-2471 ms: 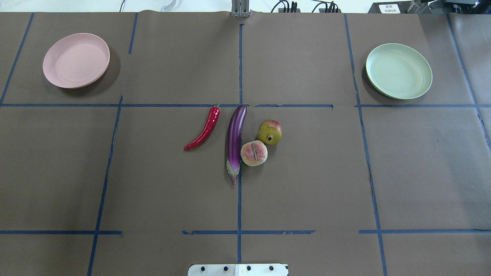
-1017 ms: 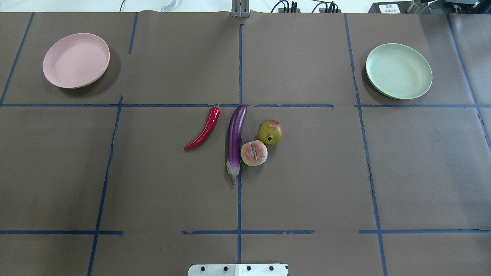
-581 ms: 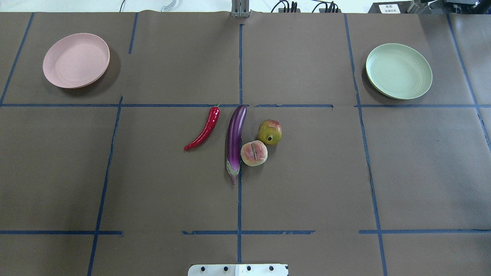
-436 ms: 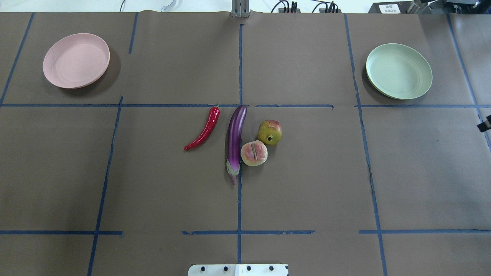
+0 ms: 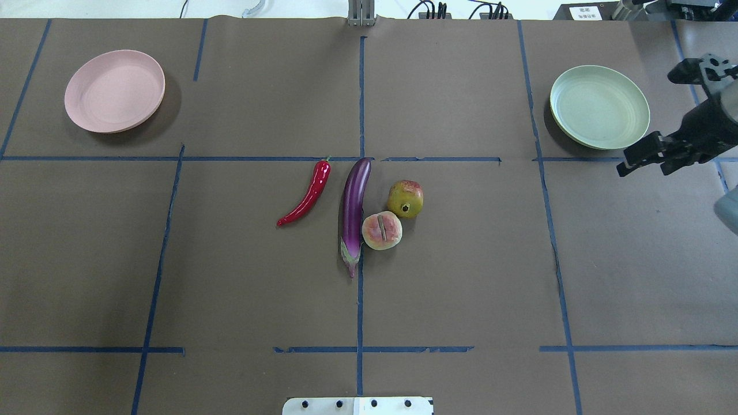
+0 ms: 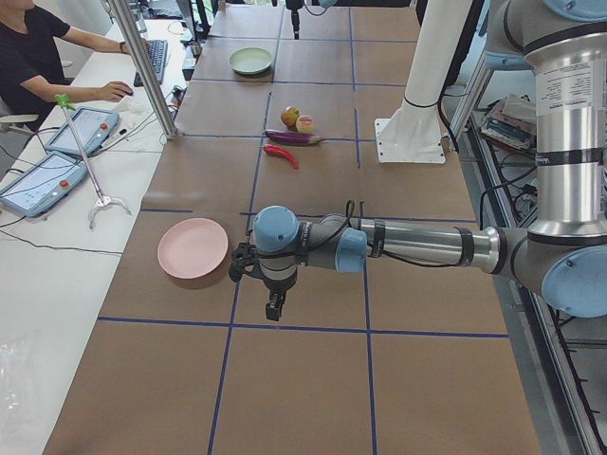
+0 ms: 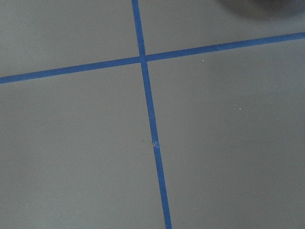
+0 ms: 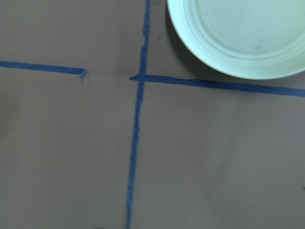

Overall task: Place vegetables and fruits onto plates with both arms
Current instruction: 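Move the right gripper over the pomegranate beside the eggplant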

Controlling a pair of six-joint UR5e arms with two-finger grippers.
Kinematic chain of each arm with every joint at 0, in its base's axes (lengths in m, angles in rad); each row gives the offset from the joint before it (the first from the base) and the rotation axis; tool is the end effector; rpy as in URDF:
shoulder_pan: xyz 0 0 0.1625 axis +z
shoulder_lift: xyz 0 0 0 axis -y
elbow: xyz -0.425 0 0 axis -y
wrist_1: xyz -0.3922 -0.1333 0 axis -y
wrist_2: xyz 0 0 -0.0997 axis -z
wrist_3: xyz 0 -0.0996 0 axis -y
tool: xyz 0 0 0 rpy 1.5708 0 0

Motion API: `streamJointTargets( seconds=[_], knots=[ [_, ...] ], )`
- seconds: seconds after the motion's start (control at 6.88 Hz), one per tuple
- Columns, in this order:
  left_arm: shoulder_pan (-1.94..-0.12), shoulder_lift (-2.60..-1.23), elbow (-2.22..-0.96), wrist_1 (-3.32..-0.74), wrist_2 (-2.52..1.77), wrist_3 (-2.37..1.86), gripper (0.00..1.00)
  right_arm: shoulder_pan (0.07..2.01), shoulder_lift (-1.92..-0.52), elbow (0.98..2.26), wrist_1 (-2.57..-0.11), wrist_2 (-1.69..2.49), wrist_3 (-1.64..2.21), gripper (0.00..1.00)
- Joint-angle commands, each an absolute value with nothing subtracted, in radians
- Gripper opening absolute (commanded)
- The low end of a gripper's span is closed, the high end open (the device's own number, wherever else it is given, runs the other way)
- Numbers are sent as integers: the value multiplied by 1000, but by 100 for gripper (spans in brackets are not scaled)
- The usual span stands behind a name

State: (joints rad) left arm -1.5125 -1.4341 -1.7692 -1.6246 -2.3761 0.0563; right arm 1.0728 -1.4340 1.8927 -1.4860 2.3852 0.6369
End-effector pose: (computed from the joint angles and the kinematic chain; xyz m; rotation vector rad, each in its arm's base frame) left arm -0.0357 -0.4434 0.6164 0.1085 0.8053 0.1547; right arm -0.1998 -0.4950 0.4168 0.0058 -0.9433 -0.0928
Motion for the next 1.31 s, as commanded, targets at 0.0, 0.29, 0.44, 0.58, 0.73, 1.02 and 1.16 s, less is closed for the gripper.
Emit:
streamJointTargets(
  seconds=[0.0, 0.29, 0.44, 0.58, 0.73, 1.02, 1.16],
  knots=[
    [-1509, -1436, -1770, -1629, -2376, 57, 100, 907, -1268, 1888, -1485, 2280, 919, 100],
    [-1508, -1436, -1769, -1661, -2376, 55, 100, 792, -1159, 1884, -1491, 2195, 1142, 100],
    [-1493, -1436, -1769, -1661, -2376, 55, 100, 746, -1116, 1887, -1490, 2156, 1273, 100],
    [-1491, -1436, -1769, -1663, -2376, 55, 100, 695, -1086, 1885, -1491, 2101, 1346, 100],
    [-1491, -1436, -1769, -1663, -2376, 57, 100, 649, -1060, 1876, -1496, 2042, 1370, 100],
    [-1491, -1434, -1770, -1663, -2378, 55, 100, 635, -985, 1782, -1496, 1979, 1463, 100],
    [-1491, -1434, -1769, -1663, -2381, 55, 100, 624, -945, 1722, -1496, 1939, 1497, 100]
  ],
)
